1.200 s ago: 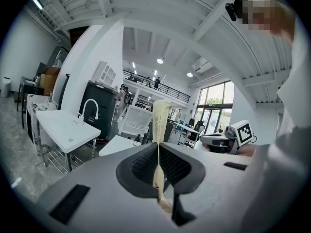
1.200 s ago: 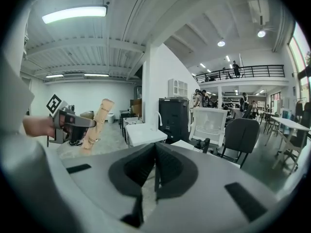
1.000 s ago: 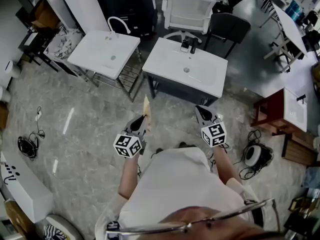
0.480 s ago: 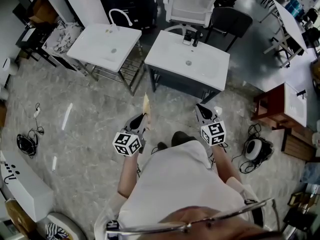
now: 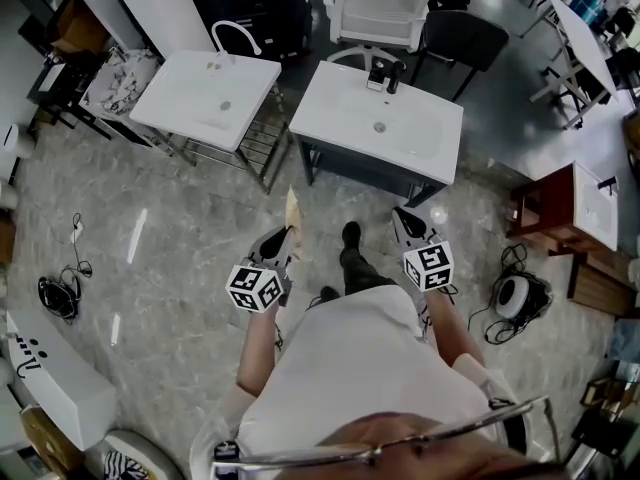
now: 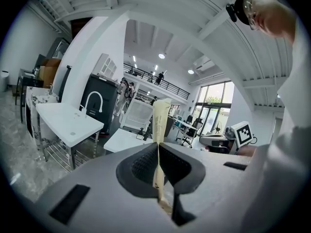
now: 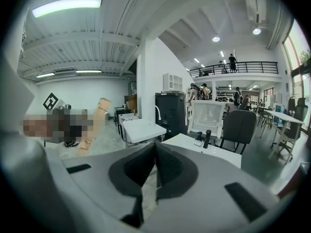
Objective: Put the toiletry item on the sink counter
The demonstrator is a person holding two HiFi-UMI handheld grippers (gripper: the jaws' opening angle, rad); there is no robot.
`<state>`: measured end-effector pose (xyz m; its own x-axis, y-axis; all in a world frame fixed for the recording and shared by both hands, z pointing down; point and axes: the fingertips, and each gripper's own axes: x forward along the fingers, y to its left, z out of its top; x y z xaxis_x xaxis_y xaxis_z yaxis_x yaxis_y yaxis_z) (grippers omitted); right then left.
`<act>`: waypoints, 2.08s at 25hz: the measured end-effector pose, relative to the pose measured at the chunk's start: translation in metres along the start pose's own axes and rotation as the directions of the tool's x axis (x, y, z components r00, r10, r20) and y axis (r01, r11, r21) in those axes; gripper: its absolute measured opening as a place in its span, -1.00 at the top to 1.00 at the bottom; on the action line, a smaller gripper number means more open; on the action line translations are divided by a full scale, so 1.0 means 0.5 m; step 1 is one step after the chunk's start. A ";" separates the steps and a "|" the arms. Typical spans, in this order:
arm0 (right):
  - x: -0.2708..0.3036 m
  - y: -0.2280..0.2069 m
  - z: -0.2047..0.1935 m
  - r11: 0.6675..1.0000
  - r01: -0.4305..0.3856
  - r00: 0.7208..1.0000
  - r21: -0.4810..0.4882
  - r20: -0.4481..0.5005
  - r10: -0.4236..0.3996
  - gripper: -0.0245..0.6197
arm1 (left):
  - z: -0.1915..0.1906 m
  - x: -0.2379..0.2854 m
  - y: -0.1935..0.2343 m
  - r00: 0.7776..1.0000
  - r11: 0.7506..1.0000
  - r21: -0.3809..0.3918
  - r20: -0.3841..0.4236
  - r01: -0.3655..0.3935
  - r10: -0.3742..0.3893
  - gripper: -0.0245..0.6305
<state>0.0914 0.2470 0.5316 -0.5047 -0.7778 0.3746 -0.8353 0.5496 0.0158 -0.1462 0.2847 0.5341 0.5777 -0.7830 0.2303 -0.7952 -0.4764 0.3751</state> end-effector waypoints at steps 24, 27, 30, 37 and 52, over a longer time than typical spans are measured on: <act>0.379 -0.235 0.096 0.997 -0.073 0.996 0.023 -0.043 0.074 0.90 | 0.143 0.329 0.208 0.997 0.997 -0.026 -0.024 -0.077 0.077 0.90; 0.431 -0.268 0.122 0.996 -0.083 0.996 0.025 -0.041 0.084 0.90 | 0.170 0.369 0.237 0.995 0.995 -0.036 -0.019 -0.094 0.094 0.90; 0.482 -0.298 0.138 0.995 -0.102 0.994 0.020 -0.043 0.102 0.90 | 0.189 0.415 0.260 0.994 0.994 -0.037 -0.022 -0.104 0.104 0.90; 0.558 -0.372 0.153 0.991 -0.130 0.990 0.034 -0.051 0.132 0.90 | 0.228 0.524 0.284 0.993 0.993 -0.019 -0.034 -0.113 0.112 0.90; 0.592 -0.416 0.140 0.989 -0.111 0.989 0.102 -0.085 0.120 0.90 | 0.256 0.605 0.329 0.988 0.995 -0.014 -0.116 -0.100 0.098 0.90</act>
<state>0.1004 -0.1188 0.5743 -0.5810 -0.6777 0.4508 -0.7918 0.5987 -0.1204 -0.1255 -0.0818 0.5505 0.5144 -0.7745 0.3683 -0.8465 -0.3897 0.3628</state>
